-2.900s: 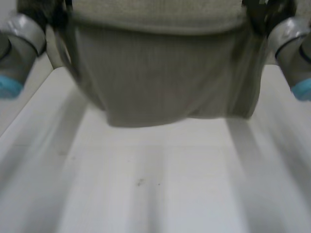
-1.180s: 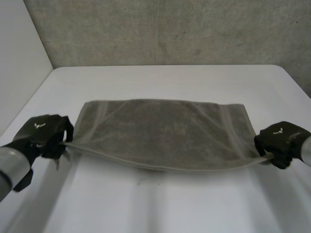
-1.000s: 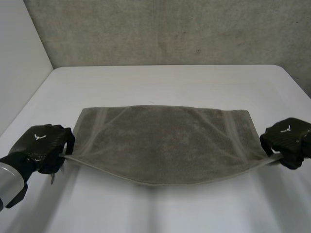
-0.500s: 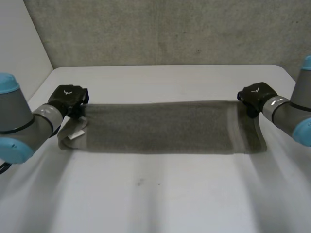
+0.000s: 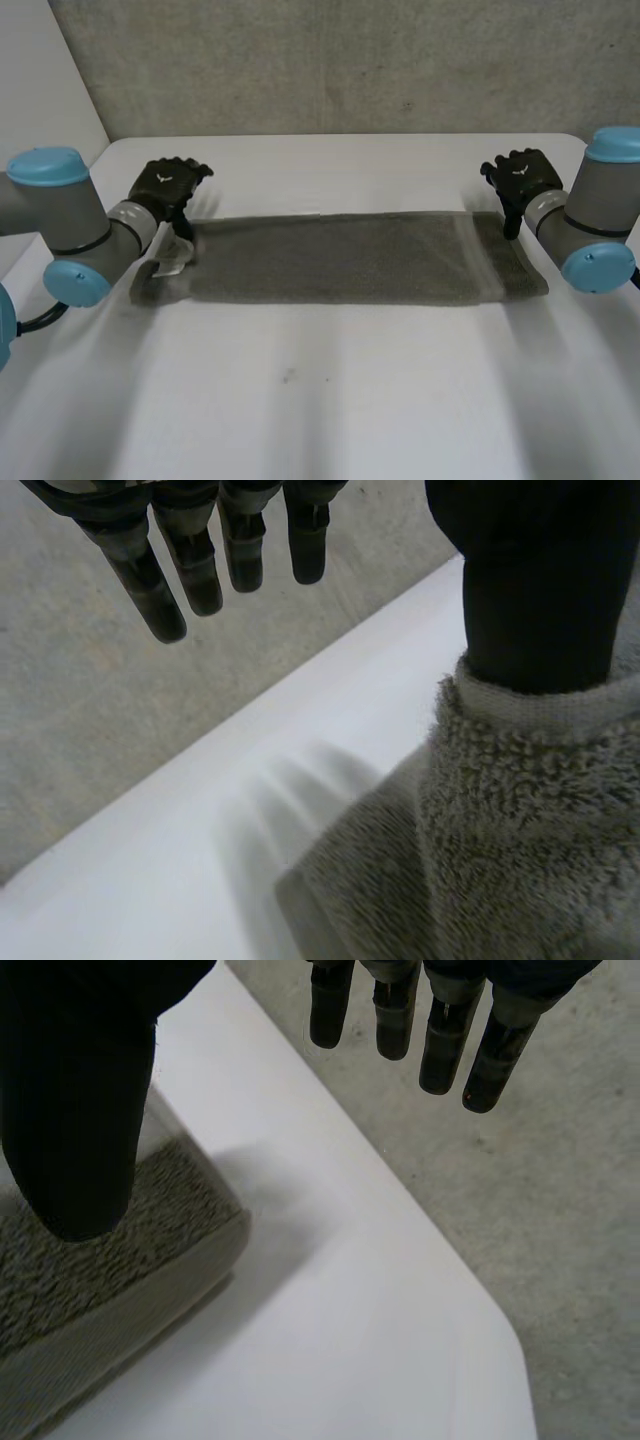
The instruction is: Fold the towel.
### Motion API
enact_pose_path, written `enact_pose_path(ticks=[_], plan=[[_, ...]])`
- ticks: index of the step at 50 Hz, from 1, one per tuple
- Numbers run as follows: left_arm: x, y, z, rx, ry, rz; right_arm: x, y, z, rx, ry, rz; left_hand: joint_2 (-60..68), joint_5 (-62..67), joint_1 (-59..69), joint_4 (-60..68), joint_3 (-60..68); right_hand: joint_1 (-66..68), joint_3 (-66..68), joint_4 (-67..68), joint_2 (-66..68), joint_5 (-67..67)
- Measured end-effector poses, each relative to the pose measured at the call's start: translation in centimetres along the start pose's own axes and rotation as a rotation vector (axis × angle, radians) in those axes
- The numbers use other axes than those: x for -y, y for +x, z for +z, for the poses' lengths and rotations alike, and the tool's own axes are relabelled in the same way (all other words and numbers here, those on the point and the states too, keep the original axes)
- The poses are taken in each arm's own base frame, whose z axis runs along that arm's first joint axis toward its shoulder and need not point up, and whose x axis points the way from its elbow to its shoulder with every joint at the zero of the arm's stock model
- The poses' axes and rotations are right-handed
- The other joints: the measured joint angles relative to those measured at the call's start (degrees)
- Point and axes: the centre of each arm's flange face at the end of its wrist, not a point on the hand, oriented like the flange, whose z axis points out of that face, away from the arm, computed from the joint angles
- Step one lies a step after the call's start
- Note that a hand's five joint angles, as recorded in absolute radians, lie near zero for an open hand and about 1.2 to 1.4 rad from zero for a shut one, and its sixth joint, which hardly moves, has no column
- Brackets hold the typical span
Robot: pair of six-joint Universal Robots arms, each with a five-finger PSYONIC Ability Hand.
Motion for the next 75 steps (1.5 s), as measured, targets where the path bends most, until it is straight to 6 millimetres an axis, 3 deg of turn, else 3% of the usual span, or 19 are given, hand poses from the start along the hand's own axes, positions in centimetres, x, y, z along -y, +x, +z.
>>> enact_pose_path(ticks=[5,10,16,25,37,45,52,60,70,75], plan=[[1.4,-0.6,0.1,0.021,0.035,-0.003,1.3,0.7,-0.6,-0.016,0.02,0.008,-1.3,-1.2,-1.2,-1.3,-1.3,0.0,0.0,0.0,0.0,0.0],[4.8,-1.8,-0.4,0.049,0.114,-0.032,3.8,2.1,-2.8,-0.033,0.05,0.036,-2.3,-1.9,-2.3,-2.2,-2.3,0.0,0.0,0.0,0.0,0.0],[5.9,-2.1,-0.7,0.051,0.138,-0.041,4.6,2.4,-4.6,-0.025,0.046,0.044,-2.8,-2.2,-2.9,-2.9,-3.0,0.0,0.0,0.0,0.0,-0.3],[2.9,-2.0,0.3,0.045,0.079,0.028,4.0,1.9,-7.4,0.01,-0.008,0.044,-2.1,-2.3,-2.7,-2.3,-2.3,0.0,0.0,0.0,0.0,-0.3],[-0.5,-1.6,1.4,0.033,0.004,0.222,3.0,1.1,-7.8,0.035,-0.045,0.043,-1.9,-2.3,-2.5,-2.1,-2.1,0.0,0.0,0.0,0.0,-0.3],[-0.4,-2.5,1.2,0.049,-0.008,0.209,2.7,0.9,-7.9,0.041,-0.056,0.052,-2.2,-2.3,-2.5,-2.2,-2.2,0.0,0.0,0.0,0.0,-0.3],[2.3,-2.6,-0.9,0.04,-0.017,0.045,2.3,0.6,-8.0,0.062,-0.069,0.098,-2.2,-2.3,-2.5,-2.2,-2.2,0.0,0.0,0.0,0.0,-0.3],[4.6,-1.8,-5.0,0.025,-0.045,-0.176,0.4,-0.1,-8.5,0.142,-0.107,0.226,-2.2,-2.4,-2.5,-2.2,-2.2,5.5,2.2,1.0,1.4,1.3],[3.9,0.0,-8.7,0.004,-0.1,-0.223,-2.8,-1.2,-8.8,0.192,-0.184,0.254,-2.2,-2.4,-2.5,-2.3,-2.3,16.2,11.8,10.8,10.6,9.3],[3.6,0.8,-9.6,-0.006,-0.105,-0.219,-3.7,-1.4,-8.6,0.196,-0.205,0.239,-2.3,-2.4,-2.5,-2.3,-2.3,17.9,13.2,12.4,11.9,10.9]])
